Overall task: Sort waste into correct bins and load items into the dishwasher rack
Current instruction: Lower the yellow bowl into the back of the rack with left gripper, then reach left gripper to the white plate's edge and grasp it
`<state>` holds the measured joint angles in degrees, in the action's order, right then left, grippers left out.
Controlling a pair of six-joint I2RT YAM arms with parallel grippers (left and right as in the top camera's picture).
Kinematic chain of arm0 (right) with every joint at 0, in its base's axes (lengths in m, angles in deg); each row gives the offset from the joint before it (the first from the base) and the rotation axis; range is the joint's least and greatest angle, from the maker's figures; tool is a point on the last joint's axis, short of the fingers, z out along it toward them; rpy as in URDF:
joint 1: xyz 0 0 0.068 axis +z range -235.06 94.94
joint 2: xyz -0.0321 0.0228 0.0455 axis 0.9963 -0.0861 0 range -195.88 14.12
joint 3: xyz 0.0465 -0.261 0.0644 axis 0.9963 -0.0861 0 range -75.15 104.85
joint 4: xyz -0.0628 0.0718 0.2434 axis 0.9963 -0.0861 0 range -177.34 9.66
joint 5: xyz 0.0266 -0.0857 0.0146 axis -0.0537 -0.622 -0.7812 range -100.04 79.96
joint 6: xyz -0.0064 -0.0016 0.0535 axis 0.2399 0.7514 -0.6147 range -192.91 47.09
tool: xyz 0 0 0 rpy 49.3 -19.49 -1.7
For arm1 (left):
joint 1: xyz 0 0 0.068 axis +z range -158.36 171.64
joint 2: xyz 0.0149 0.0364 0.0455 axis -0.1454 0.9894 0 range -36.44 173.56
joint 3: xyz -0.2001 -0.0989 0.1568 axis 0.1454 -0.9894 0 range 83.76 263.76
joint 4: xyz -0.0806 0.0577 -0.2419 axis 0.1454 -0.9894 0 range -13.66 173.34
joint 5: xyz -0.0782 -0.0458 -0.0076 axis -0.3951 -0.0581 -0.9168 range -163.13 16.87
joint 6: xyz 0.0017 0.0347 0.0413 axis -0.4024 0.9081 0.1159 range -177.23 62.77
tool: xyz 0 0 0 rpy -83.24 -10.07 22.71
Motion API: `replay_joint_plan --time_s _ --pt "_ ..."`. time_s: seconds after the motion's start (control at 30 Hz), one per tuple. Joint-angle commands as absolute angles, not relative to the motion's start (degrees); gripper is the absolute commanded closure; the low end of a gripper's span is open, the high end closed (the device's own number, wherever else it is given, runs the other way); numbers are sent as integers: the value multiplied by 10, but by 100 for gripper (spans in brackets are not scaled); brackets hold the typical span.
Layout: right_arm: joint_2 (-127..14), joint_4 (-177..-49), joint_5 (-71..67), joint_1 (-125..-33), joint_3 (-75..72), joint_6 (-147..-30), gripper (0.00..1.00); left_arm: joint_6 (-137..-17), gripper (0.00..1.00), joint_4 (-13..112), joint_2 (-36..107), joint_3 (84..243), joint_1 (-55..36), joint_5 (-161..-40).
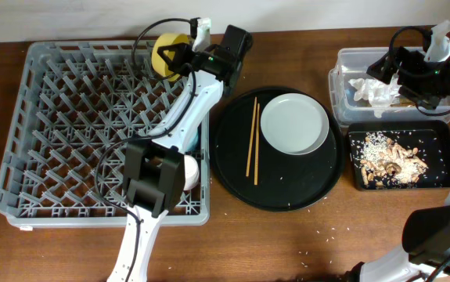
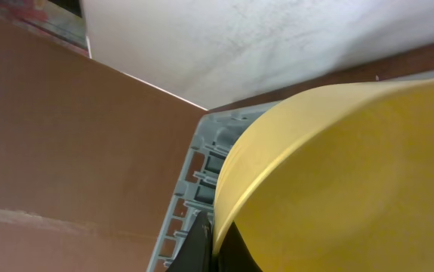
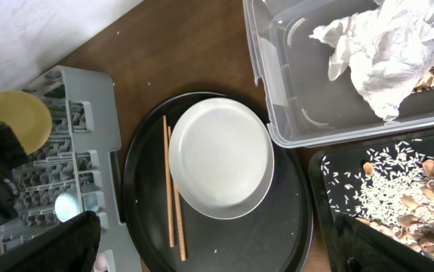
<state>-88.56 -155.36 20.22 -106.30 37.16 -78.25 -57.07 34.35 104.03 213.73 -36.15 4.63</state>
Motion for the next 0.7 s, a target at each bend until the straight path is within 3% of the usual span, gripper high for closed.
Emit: replay_joint_plan --time_s 0.0,0.23,0.27,0.3,0.33,0.37,0.5,0.67 --pt "-876 -1554 197 -1065 379 -776 2 -581 99 343 1066 2139 -363 47" --pt "-876 -1554 197 -1065 379 -776 2 -581 99 336 1070 2139 -369 47" --pt "-876 -1554 197 -1065 379 -776 1 -581 94 331 1070 2139 -373 47" --pt "-876 -1554 197 -1065 379 -776 1 -581 76 320 1070 2139 -378 47" --pt "-876 -1554 197 -1065 379 -776 1 -581 64 308 1070 2139 -383 47" --pt "-876 -1554 197 -1065 379 -776 2 -581 60 301 1070 2139 -388 46" --pt "-876 -1554 197 -1065 379 -776 1 -580 48 285 1070 2139 -408 33" --pt "-876 -1554 197 -1065 379 -776 1 -577 46 249 1062 2141 -423 -64"
